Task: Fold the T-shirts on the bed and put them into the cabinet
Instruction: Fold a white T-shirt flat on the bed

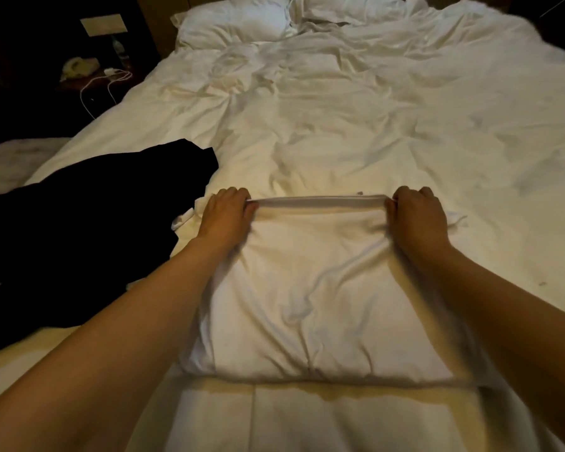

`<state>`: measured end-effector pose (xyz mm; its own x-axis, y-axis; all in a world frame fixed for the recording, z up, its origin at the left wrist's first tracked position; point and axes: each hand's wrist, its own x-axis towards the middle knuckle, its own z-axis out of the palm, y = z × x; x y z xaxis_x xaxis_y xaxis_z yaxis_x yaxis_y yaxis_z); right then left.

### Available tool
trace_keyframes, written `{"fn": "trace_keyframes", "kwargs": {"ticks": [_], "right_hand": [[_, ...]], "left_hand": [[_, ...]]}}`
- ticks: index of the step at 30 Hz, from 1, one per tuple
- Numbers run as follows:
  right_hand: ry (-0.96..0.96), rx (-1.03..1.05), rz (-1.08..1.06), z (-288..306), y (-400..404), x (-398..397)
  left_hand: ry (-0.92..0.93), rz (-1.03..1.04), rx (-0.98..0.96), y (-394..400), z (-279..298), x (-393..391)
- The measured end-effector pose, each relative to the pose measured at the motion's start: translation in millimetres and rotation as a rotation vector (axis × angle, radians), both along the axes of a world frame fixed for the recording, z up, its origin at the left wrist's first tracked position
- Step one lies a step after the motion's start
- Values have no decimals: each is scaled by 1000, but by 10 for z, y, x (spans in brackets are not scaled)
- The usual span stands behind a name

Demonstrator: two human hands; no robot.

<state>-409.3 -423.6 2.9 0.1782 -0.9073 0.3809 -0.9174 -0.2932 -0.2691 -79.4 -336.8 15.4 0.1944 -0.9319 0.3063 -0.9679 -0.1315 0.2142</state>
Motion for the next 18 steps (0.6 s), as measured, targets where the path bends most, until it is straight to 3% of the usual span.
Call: {"fn": "trace_keyframes", "kwargs": {"ticks": [4,8,15,18], "right_hand": [[-8,55,0,-39,18,57],[8,-52,33,-71,307,103],[-133,-22,150,-173,1289,-22],[-198,-34,229,-227,1784,-120]], "left_hand": [[45,47,98,-66,-83,-49],[166,-3,76,148,-113,-229],[-18,-115,-32,1029,-286,-575],[5,-156,-45,1539,-280,-748]]}}
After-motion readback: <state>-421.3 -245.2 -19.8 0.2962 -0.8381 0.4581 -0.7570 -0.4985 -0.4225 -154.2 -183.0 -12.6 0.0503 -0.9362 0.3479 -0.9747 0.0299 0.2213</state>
